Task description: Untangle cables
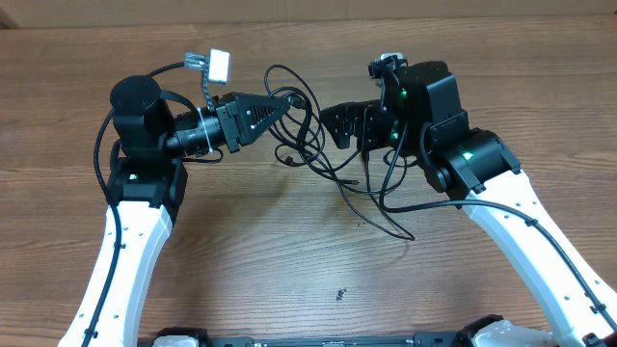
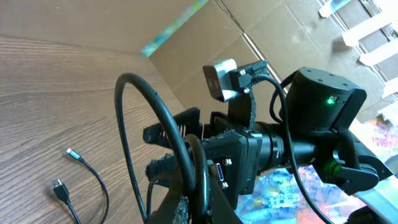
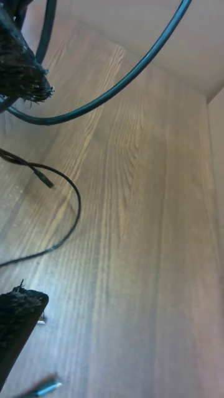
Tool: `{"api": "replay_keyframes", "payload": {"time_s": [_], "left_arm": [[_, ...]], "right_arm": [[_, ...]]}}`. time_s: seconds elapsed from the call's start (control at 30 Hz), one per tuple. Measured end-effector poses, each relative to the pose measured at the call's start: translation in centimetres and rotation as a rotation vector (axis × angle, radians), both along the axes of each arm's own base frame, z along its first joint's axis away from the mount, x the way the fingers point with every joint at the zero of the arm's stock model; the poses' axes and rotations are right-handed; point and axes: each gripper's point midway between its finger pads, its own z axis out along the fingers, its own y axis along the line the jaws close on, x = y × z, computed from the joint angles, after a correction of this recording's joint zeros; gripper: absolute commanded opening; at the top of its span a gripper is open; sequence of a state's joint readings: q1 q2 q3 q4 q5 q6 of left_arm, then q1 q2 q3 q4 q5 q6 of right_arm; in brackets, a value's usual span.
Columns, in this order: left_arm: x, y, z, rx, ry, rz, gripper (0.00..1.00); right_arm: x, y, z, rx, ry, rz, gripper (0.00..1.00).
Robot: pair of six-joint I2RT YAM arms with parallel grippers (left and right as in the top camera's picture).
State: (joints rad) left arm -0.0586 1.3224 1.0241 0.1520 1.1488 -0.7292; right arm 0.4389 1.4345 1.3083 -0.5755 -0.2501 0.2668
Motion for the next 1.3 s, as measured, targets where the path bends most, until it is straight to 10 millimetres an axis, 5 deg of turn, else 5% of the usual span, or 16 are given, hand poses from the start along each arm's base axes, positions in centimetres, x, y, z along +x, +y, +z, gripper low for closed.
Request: {"api": "replay_keyframes", "payload": {"time_s": [0.43,0.57,0.67,0.77,0.93,1.3], "left_arm": [[0.5,0.6,-0.4,0.003,0.030,0.033,0.04],[0.2,-0.2,-0.4,-0.002,0.044,0.016,0.04],[-0.1,-0.8,-0.4,-0.004,0.050,0.001,0.04],[-0.2,-0.8,-0.4,-0.006,0.058,0.000,0.04],[-0.2,-0.8,-0.4,-0.012,0.071,0.000,0.04],[-0.2,-0.8,-0.4,-0.038,0.140,0.002,0.05]], "right_arm": [[-2.5,3.0,1.3,-0.019,-0.157,0.356,0.89],[-2.9,3.4,1.6,-0.007,-0.176,0.400,0.66],[-3.1,3.5,1.6,-0.006,-0.178,0.414,0.62],[-3.2,3.6,1.6,-0.005,-0.182,0.423,0.44],[-3.3,3.6,1.6,-0.003,-0.181,0.428,0.30],[-3.5,3.9,1.8,0.011,-0.180,0.446,0.35]]}}
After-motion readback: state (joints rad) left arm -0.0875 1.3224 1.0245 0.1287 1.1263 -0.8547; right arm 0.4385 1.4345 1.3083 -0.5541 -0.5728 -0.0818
